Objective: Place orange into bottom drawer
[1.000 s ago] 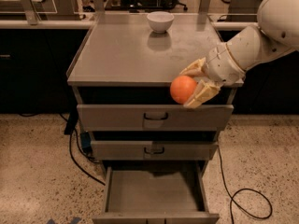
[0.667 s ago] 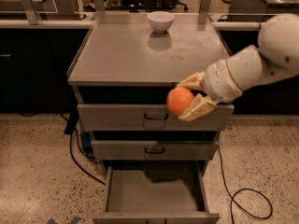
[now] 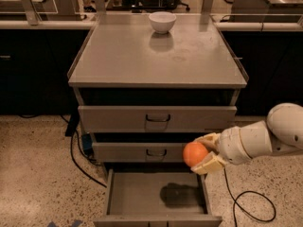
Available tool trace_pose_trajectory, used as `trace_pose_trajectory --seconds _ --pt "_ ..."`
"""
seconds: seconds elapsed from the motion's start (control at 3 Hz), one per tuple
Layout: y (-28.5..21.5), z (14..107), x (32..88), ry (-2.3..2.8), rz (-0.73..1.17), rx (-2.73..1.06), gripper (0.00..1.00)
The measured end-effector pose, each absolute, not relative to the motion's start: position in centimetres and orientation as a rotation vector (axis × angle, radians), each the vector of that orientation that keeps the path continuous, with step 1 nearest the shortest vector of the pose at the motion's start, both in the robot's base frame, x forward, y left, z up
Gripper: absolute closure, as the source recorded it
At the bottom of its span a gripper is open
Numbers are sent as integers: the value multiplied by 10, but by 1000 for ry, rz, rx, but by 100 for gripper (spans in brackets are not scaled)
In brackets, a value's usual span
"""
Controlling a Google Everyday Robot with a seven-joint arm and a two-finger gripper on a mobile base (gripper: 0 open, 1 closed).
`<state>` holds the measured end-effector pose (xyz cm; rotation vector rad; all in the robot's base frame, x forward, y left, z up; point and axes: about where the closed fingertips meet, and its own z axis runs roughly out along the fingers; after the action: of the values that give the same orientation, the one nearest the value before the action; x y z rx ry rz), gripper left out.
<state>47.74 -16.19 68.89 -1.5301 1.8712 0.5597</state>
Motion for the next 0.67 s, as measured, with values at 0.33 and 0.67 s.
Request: trace_pose_trajectory --seconds 0.33,0.67 --pt "-158 628 482 1883 668 -1464 100" --pt "-158 628 482 1883 668 -1464 100"
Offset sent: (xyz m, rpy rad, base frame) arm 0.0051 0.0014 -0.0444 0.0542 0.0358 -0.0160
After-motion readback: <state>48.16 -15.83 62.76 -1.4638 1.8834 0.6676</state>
